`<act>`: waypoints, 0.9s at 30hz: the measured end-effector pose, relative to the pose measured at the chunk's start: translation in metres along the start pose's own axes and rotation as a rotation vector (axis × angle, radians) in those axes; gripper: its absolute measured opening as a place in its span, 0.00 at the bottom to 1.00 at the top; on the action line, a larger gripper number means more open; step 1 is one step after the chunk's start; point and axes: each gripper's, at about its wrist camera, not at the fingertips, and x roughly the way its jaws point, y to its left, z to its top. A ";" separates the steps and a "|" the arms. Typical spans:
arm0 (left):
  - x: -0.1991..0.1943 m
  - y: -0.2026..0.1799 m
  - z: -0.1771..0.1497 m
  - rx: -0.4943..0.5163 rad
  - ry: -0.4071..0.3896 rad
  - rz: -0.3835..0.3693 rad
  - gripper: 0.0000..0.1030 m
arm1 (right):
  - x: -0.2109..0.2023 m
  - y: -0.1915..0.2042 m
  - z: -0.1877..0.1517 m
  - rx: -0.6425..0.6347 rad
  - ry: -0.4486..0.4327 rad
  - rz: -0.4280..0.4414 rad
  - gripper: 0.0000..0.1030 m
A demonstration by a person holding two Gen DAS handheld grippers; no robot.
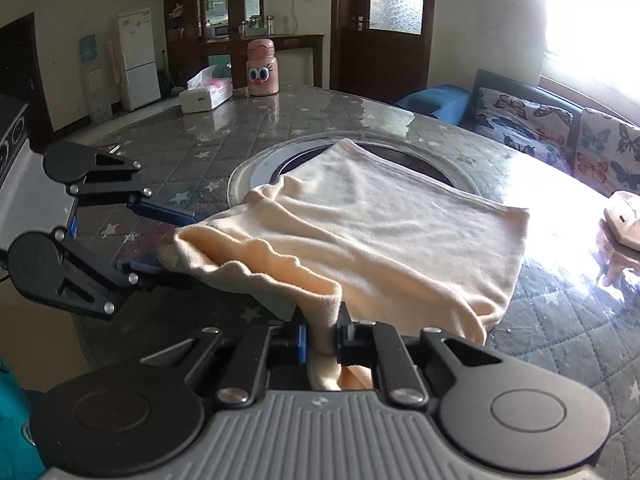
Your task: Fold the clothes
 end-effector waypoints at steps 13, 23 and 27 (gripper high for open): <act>-0.030 0.018 0.006 -0.103 -0.034 -0.078 0.07 | -0.029 0.015 -0.004 -0.062 -0.071 0.014 0.07; -0.107 -0.003 0.000 -0.131 0.006 -0.273 0.07 | -0.096 0.041 -0.016 -0.068 0.048 0.170 0.07; -0.109 0.002 0.005 -0.156 0.011 -0.289 0.07 | -0.107 0.043 -0.014 -0.053 0.094 0.214 0.07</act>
